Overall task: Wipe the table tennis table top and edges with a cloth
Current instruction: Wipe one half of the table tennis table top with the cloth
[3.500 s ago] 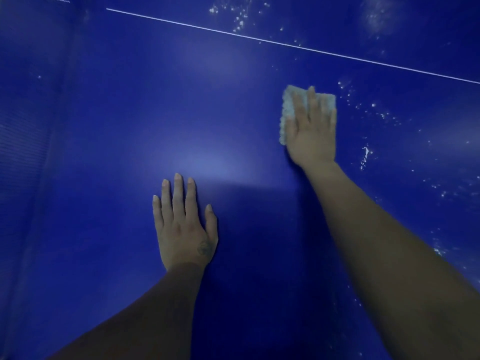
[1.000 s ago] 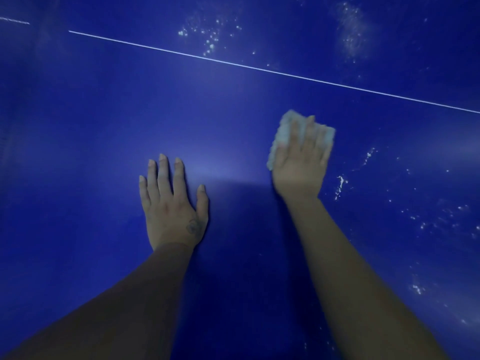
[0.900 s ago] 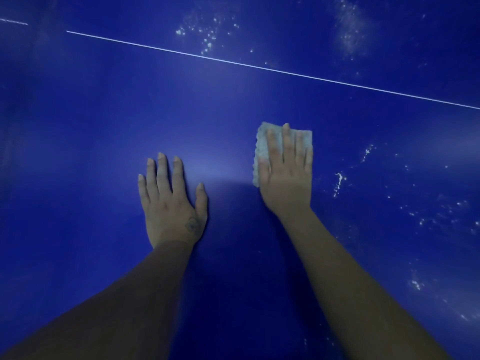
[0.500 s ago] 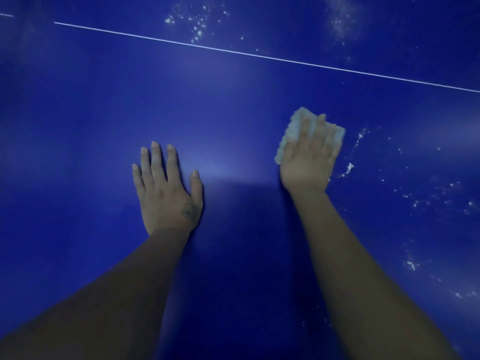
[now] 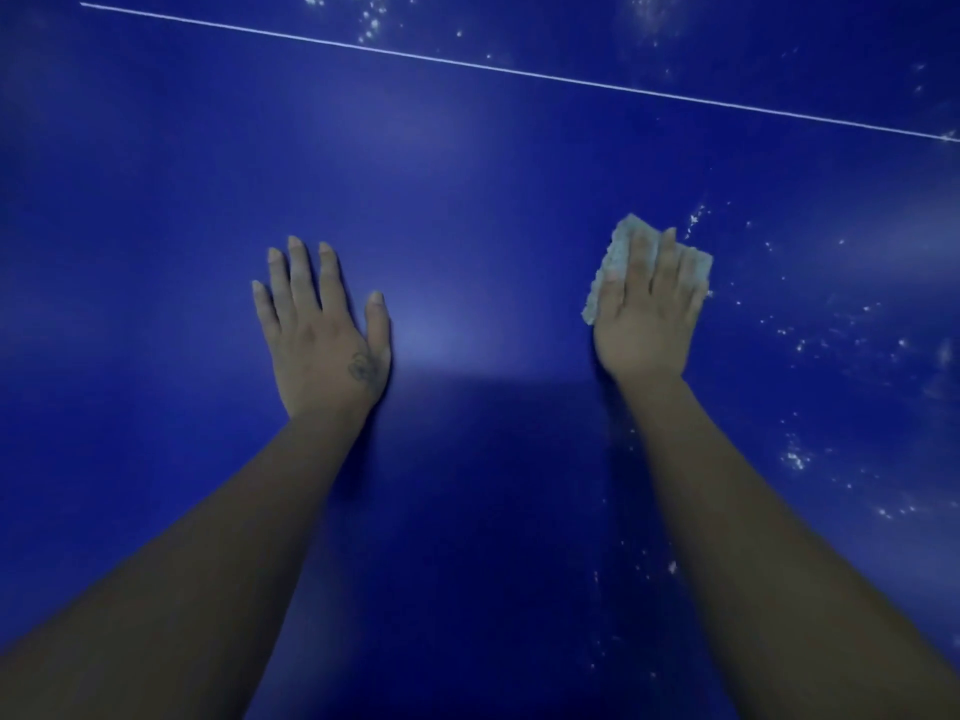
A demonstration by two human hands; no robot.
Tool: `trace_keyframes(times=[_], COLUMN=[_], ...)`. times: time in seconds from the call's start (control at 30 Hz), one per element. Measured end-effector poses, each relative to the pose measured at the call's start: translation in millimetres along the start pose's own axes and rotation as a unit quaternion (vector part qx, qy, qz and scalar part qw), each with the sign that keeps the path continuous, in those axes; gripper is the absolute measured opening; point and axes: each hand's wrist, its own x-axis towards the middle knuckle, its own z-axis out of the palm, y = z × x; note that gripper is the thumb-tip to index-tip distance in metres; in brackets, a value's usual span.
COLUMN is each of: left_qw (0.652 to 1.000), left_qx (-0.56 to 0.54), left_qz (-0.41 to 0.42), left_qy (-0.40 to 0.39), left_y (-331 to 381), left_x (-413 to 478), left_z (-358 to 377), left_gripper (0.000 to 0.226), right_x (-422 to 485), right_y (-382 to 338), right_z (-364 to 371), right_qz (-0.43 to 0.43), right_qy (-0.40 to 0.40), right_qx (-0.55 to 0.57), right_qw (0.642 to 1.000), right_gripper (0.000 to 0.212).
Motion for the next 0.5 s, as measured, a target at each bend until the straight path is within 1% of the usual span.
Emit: trace_keyframes(times=[0.03, 0.1, 0.17, 0.23, 0.3, 0.37, 0.43, 0.47, 0.5], left_qw=[1.0, 1.0, 1.0, 1.0, 0.999, 0.998, 0.996, 0.994, 0.993], left_qx=[0.0, -0.003, -0.01, -0.008, 0.003, 0.014, 0.033, 0.043, 0.05], left_qz=[0.003, 0.006, 0.009, 0.02, 0.037, 0.051, 0.069, 0.079, 0.088], left_qy=[-0.001, -0.006, -0.011, -0.022, -0.033, -0.041, -0.052, -0.059, -0.066], left_y=[-1, -2, -3, -5, -8, -12, -18, -20, -21], left_x=[-1, -1, -5, -17, -41, -71, -102, -117, -129], left_z=[0, 0, -3, -5, -8, -11, -15, -16, -17], left_gripper=[0.072, 0.072, 0.071, 0.069, 0.068, 0.068, 0.068, 0.068, 0.069], right_x=[-8, -29, -59, -92, -117, -124, -113, -102, -91], right_y=[-11, -39, -68, -90, -92, -74, -44, -27, -10], right_z=[0, 6, 17, 28, 33, 32, 29, 27, 23], right_qz=[0.001, -0.027, -0.084, -0.157, -0.217, -0.253, -0.257, -0.234, -0.193], right_qy=[0.001, 0.002, 0.016, 0.047, 0.037, 0.02, 0.003, -0.012, -0.021], right_qx=[-0.002, -0.009, -0.011, 0.004, 0.004, -0.011, -0.061, -0.081, -0.075], right_qw=[1.0, 1.0, 0.996, 0.987, 0.975, 0.967, 0.965, 0.969, 0.978], right_gripper=[0.07, 0.07, 0.064, 0.057, 0.056, 0.057, 0.058, 0.059, 0.06])
